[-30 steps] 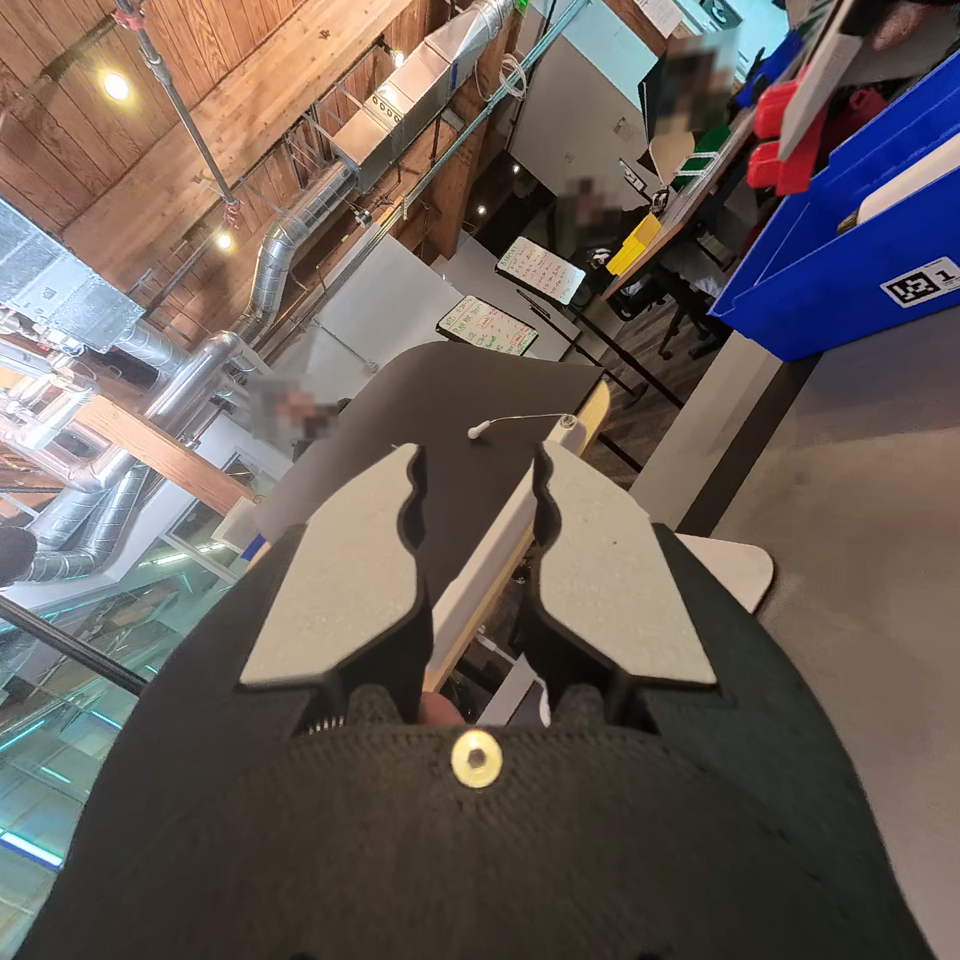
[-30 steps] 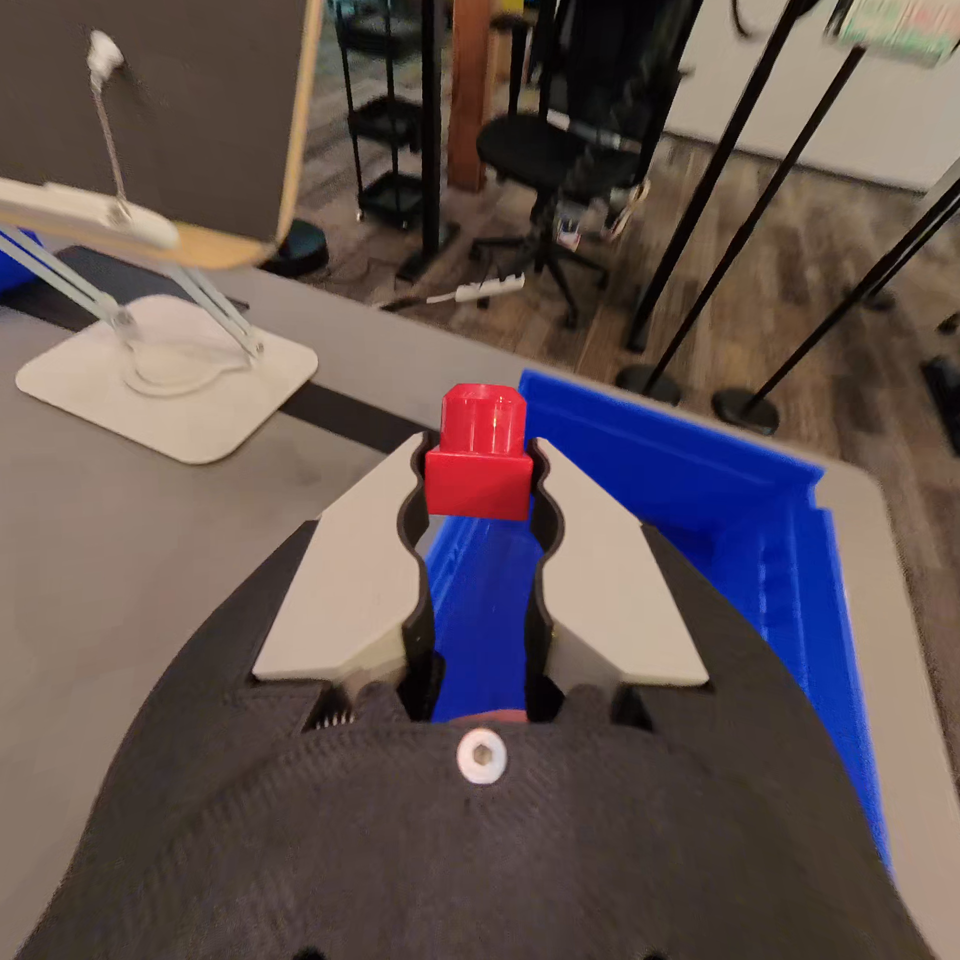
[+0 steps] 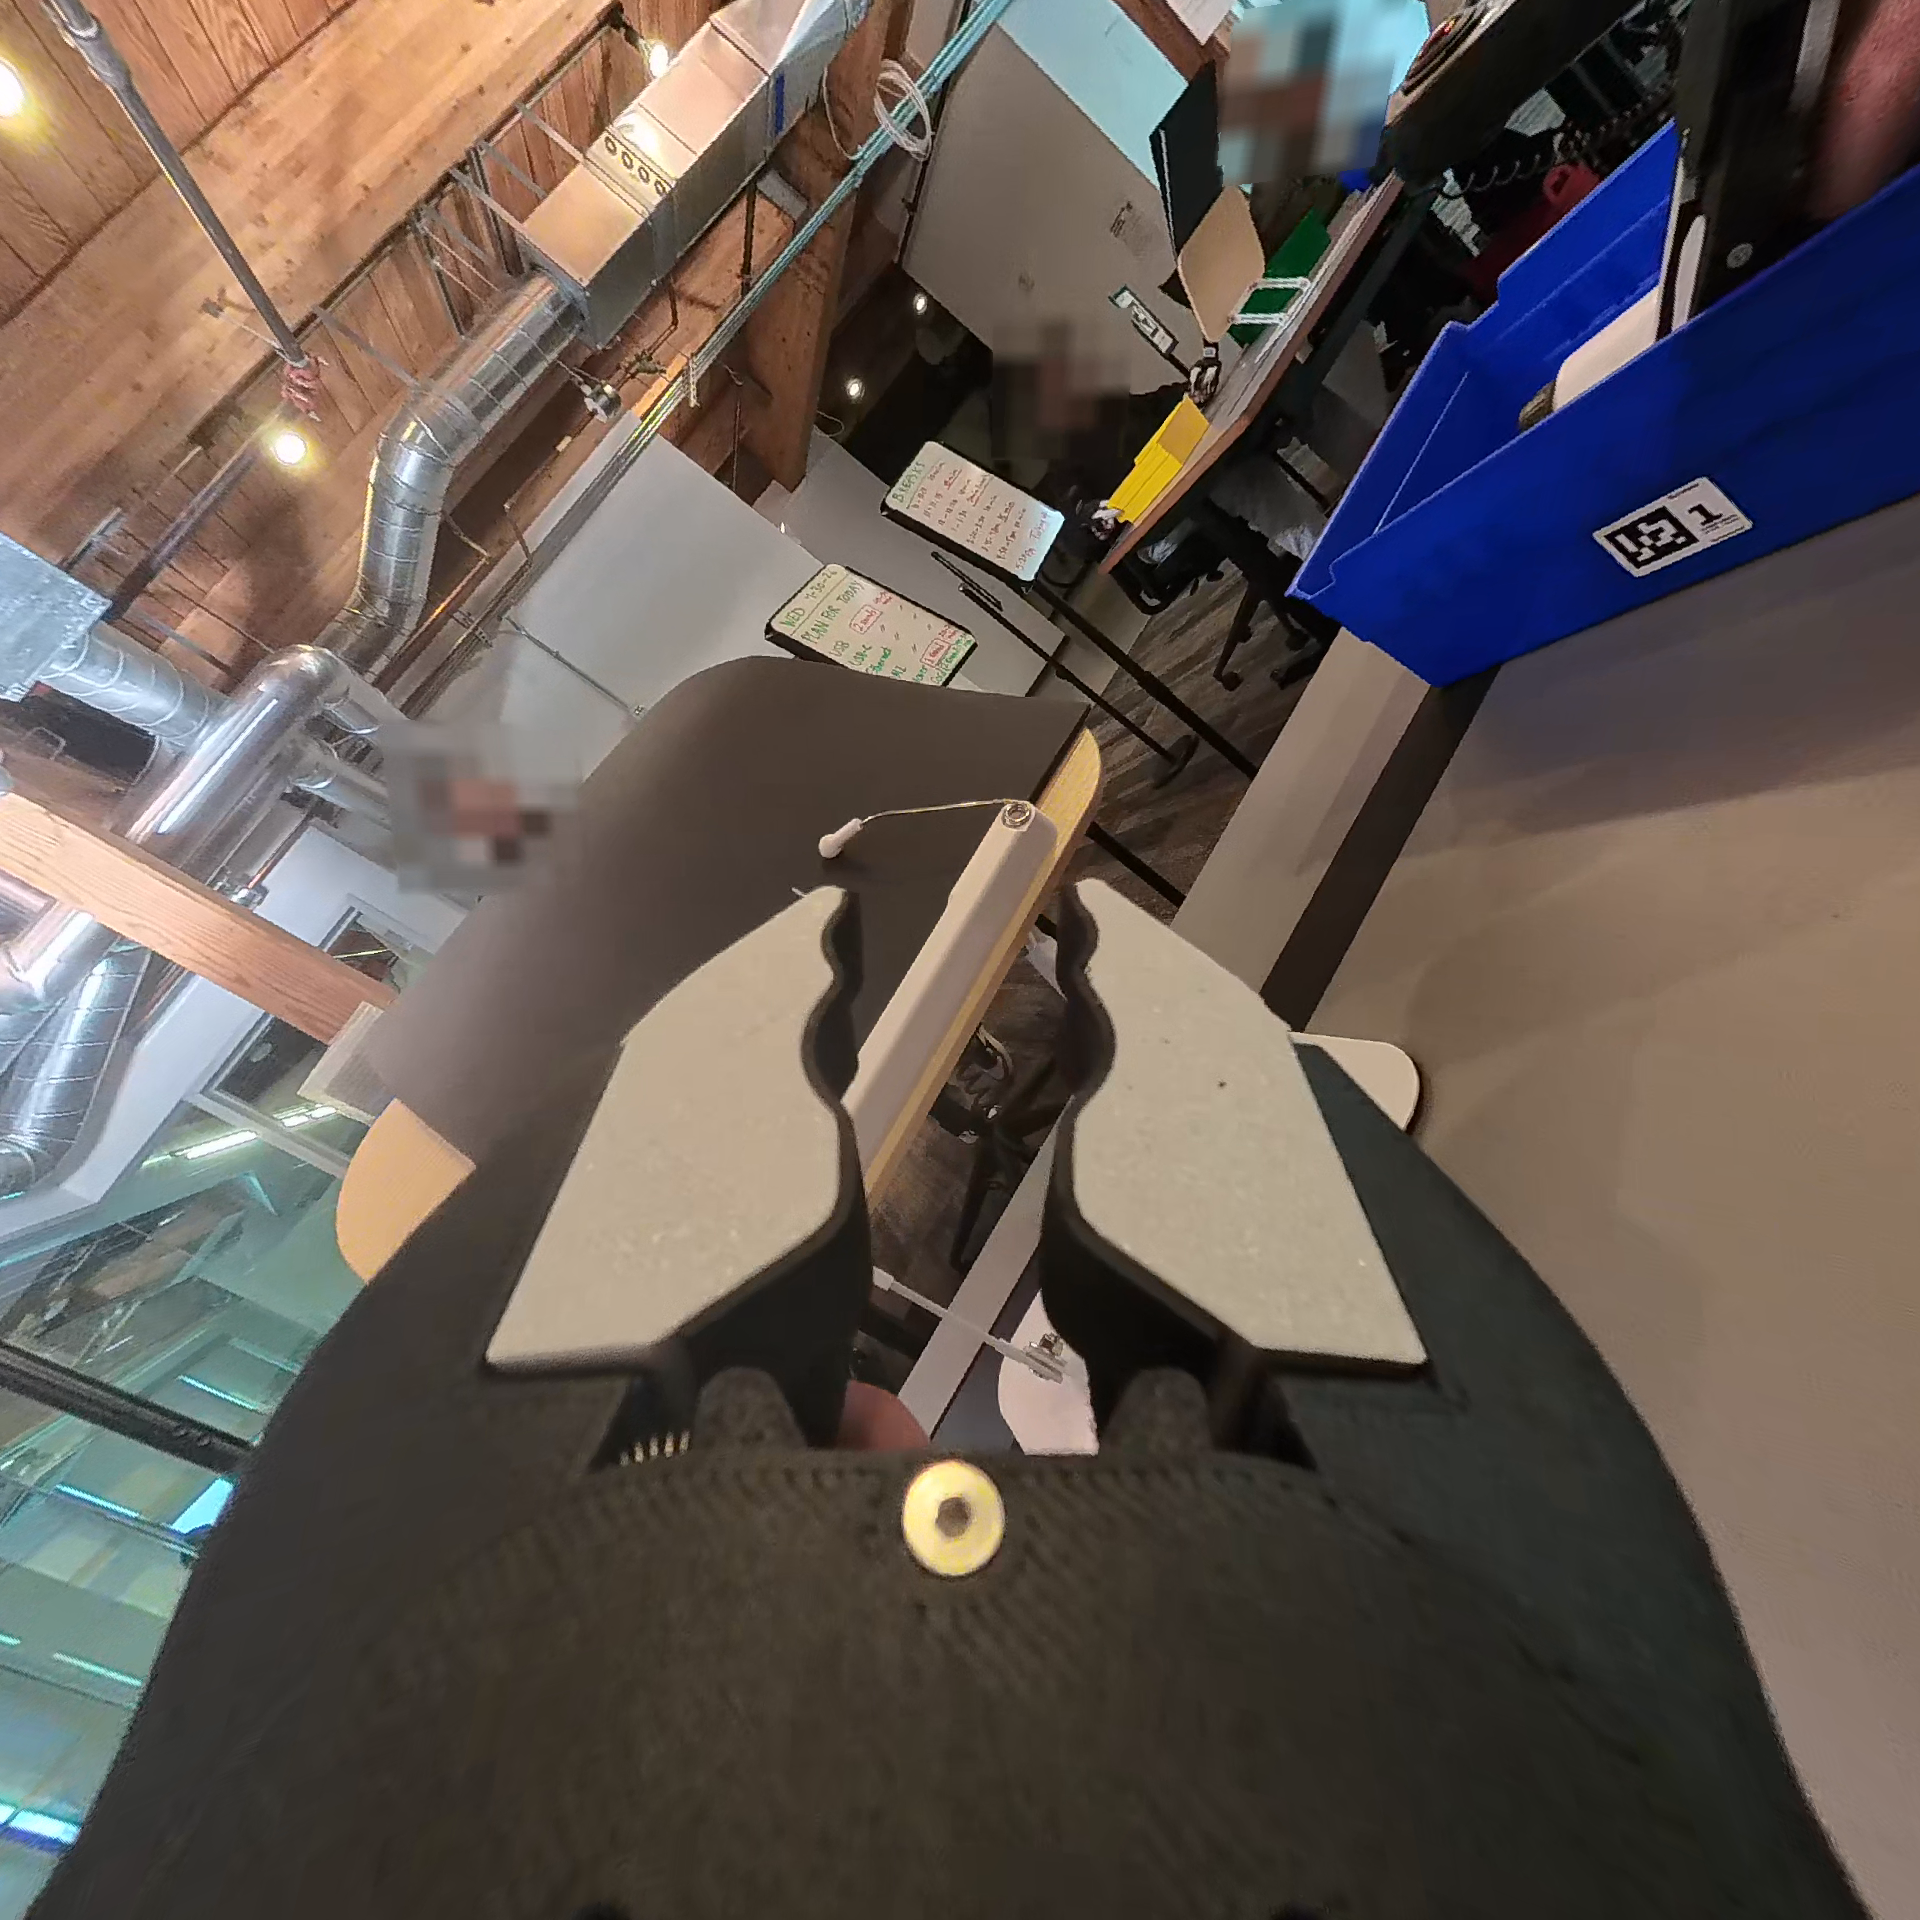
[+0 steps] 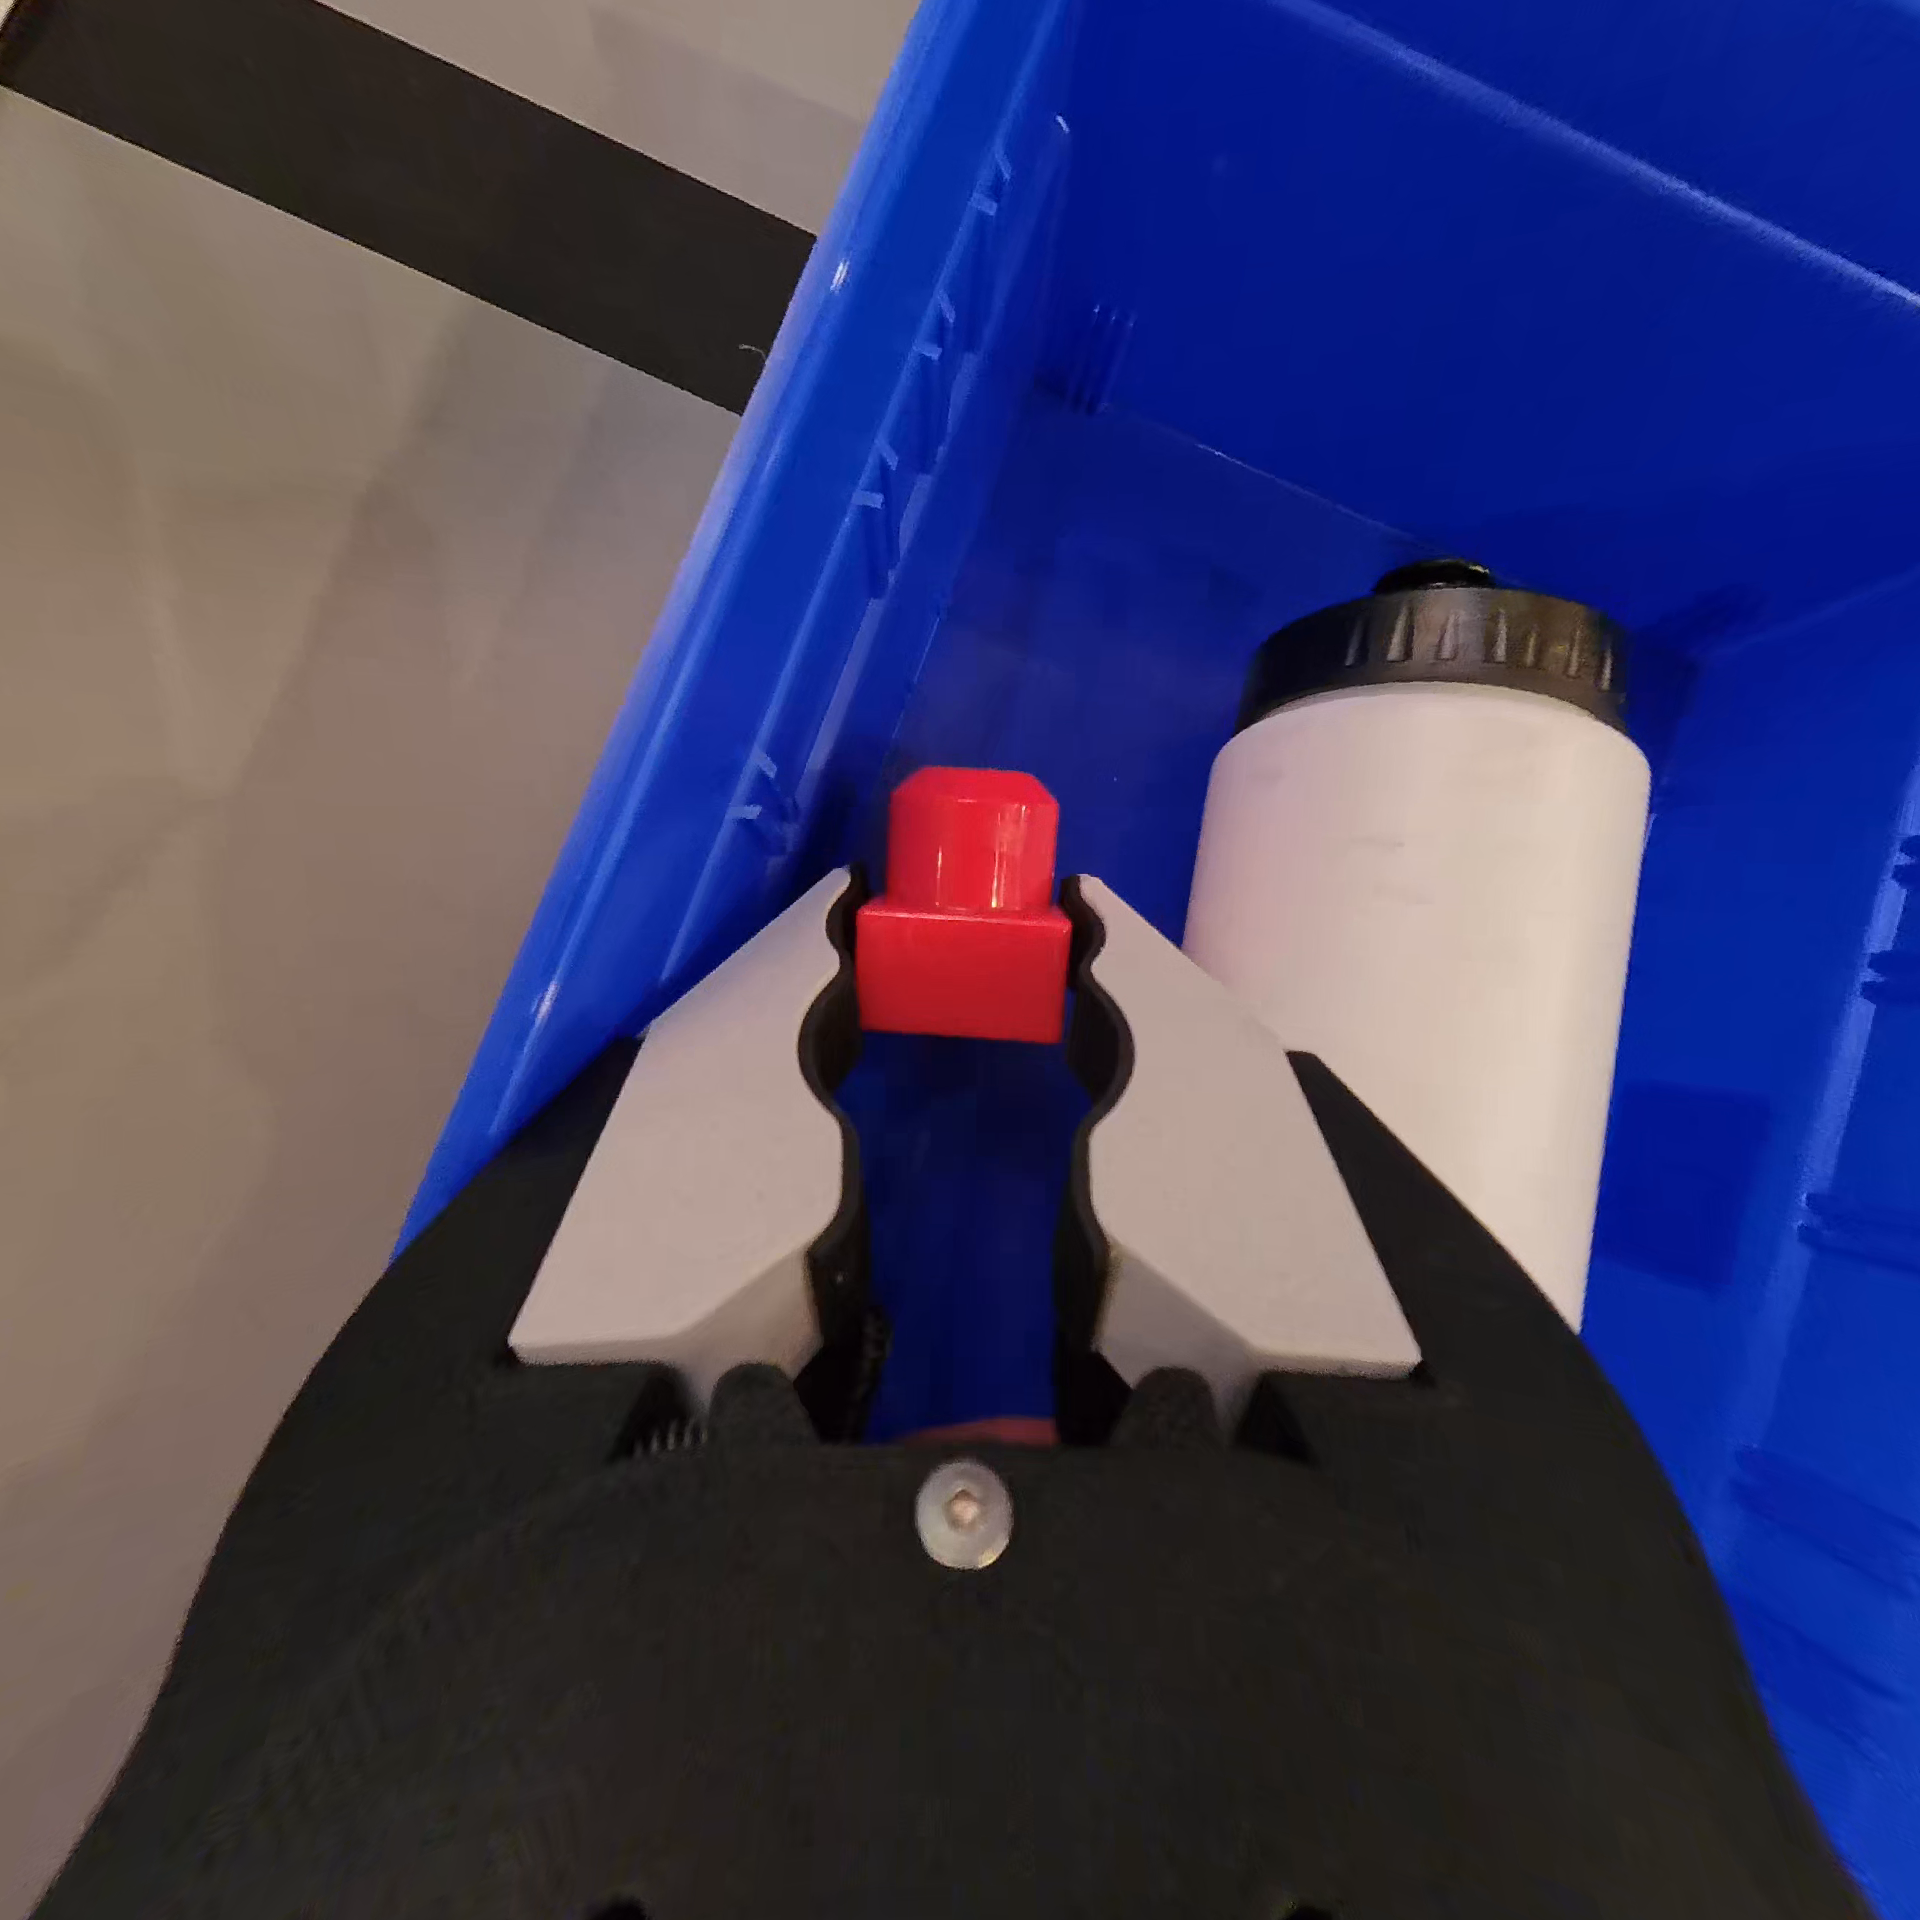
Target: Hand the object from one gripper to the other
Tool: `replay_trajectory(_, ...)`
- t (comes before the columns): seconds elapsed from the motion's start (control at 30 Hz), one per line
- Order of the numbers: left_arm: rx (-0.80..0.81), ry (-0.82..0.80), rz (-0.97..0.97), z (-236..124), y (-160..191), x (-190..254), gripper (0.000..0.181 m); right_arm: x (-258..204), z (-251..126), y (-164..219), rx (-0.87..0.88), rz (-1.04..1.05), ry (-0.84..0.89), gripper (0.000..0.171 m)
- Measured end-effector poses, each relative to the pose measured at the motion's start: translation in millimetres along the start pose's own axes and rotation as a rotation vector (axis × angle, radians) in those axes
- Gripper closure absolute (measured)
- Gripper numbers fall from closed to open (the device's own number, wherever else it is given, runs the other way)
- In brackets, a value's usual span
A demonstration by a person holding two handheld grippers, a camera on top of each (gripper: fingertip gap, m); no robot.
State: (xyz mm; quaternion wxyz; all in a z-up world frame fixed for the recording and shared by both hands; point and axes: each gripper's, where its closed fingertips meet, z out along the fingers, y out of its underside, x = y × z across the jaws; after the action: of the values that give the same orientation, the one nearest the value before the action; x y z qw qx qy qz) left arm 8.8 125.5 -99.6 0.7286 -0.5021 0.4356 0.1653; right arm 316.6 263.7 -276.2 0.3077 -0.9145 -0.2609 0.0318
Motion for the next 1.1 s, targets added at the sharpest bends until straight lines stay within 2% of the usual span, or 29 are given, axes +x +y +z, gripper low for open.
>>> replay_trajectory(0.33, -0.032, 0.002, -0.027, 4, 10, -2, 0.146, -4, -1, 20, -0.100, -0.018, -0.029, 0.136)
replay_trajectory(0.53, -0.216, 0.006, -0.073, 13, 46, -1, 0.148, -7, 5, 34, -0.179, -0.041, -0.035, 0.137)
replay_trajectory(0.7, -0.324, 0.054, -0.218, 17, 75, 5, 0.148, -8, 6, 38, -0.194, -0.039, -0.043, 0.137)
replay_trajectory(0.9, -0.333, 0.070, -0.283, 19, 83, 7, 0.147, -7, 5, 39, -0.204, -0.046, -0.035, 0.136)
replay_trajectory(1.1, -0.281, 0.060, -0.268, 19, 73, 6, 0.147, -2, -1, 34, -0.189, -0.056, -0.005, 0.122)
